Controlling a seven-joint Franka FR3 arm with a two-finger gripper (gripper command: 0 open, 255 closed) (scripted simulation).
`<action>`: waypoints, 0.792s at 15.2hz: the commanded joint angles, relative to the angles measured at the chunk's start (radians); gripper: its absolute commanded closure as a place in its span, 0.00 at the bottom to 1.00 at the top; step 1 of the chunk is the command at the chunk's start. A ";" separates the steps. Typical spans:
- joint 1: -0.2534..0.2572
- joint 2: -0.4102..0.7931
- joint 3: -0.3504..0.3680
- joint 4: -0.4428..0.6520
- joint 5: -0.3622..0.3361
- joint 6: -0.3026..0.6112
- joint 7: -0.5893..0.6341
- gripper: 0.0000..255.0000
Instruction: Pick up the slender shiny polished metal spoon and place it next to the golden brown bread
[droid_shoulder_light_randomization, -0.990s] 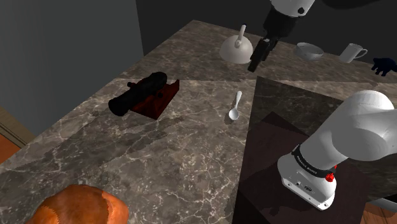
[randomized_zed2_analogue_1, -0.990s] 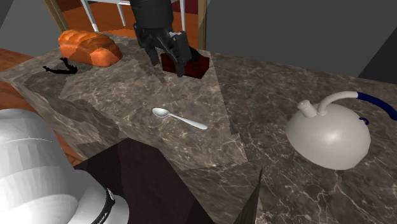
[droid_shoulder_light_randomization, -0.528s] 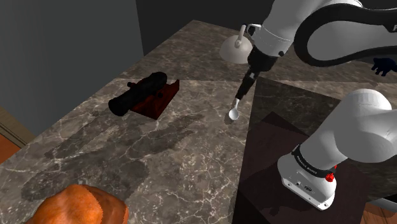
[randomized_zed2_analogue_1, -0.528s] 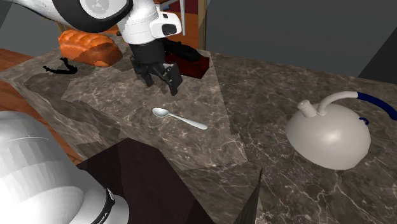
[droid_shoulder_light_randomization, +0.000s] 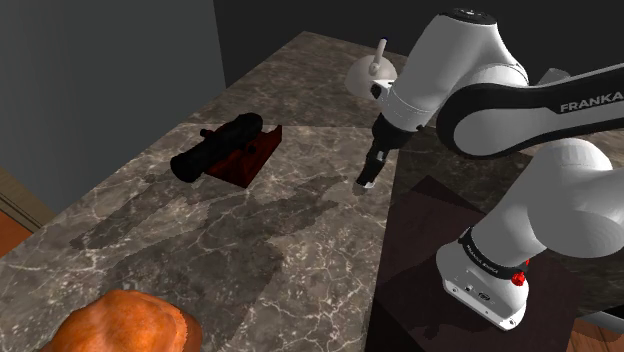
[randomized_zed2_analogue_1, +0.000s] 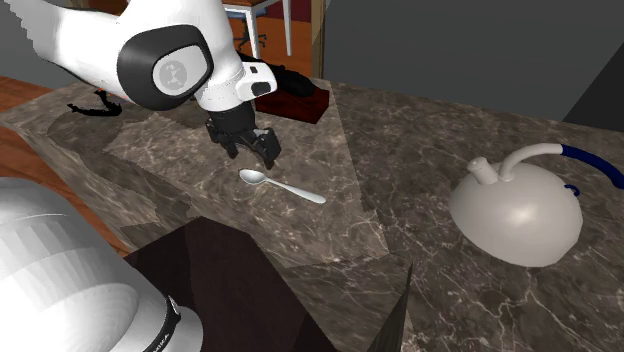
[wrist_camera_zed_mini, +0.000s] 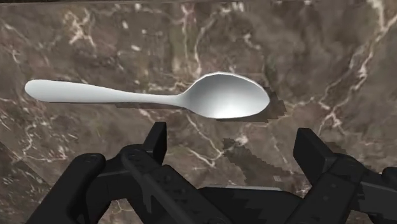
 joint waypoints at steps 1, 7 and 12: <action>-0.001 0.034 0.004 -0.011 0.003 0.046 -0.001 0.00; -0.003 0.097 0.012 -0.027 0.006 0.125 -0.001 0.00; -0.003 0.097 0.012 -0.027 0.006 0.125 -0.001 0.00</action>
